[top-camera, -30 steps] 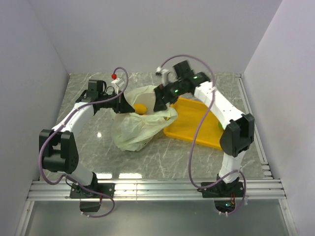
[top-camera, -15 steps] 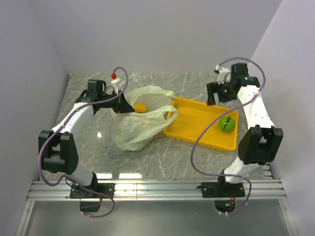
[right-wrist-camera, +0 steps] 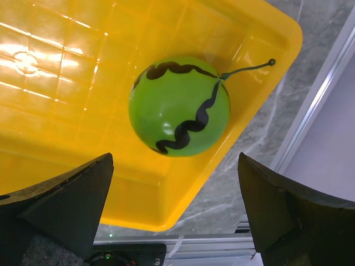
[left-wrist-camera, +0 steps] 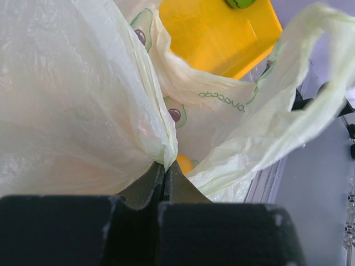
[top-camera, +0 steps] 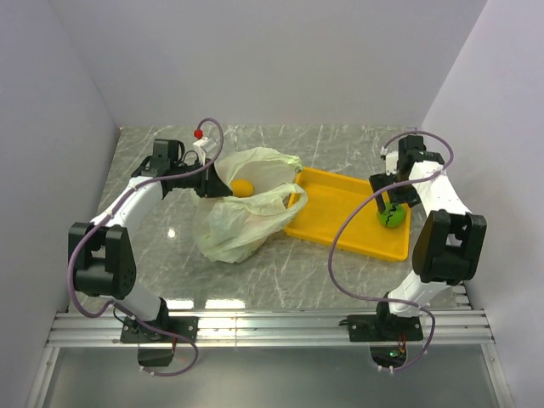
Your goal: Place the fake fruits into the plastic bag and tie a complex knot
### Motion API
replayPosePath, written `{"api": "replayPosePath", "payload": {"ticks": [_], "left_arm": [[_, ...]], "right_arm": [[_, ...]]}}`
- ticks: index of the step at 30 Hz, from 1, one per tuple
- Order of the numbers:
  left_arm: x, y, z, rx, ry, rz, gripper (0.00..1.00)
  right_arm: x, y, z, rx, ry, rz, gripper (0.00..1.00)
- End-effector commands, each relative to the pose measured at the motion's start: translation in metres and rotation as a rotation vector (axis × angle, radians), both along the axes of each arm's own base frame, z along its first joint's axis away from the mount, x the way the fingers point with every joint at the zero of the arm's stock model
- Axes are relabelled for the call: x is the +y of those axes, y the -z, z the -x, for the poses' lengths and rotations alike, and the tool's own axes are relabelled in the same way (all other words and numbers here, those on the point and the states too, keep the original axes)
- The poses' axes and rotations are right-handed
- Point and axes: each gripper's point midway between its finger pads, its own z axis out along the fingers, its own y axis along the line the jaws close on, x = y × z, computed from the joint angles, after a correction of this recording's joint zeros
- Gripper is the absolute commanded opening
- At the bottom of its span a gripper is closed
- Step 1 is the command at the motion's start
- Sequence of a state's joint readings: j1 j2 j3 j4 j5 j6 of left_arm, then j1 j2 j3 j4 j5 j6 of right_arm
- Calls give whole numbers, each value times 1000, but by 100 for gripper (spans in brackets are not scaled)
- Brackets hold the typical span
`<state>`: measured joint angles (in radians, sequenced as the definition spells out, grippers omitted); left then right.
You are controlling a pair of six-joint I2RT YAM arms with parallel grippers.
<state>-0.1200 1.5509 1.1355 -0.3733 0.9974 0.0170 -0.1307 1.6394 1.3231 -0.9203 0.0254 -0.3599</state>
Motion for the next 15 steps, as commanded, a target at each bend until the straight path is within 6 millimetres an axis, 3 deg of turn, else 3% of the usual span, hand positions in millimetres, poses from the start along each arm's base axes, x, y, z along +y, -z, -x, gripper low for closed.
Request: {"api": "replayPosePath", "payload": {"ticks": [1, 10, 13, 15], "left_arm": [[0, -12, -6, -57, 19, 7, 1], [0, -11, -7, -52, 15, 2, 1], [0, -11, -7, -52, 16, 3, 1], [0, -10, -7, -52, 17, 2, 1]], "right_arm": [[-4, 6, -11, -5, 50, -18, 100], [6, 38, -10, 66, 60, -92, 100], [8, 35, -14, 58, 58, -108, 91], [9, 26, -19, 32, 54, -118, 79]]}}
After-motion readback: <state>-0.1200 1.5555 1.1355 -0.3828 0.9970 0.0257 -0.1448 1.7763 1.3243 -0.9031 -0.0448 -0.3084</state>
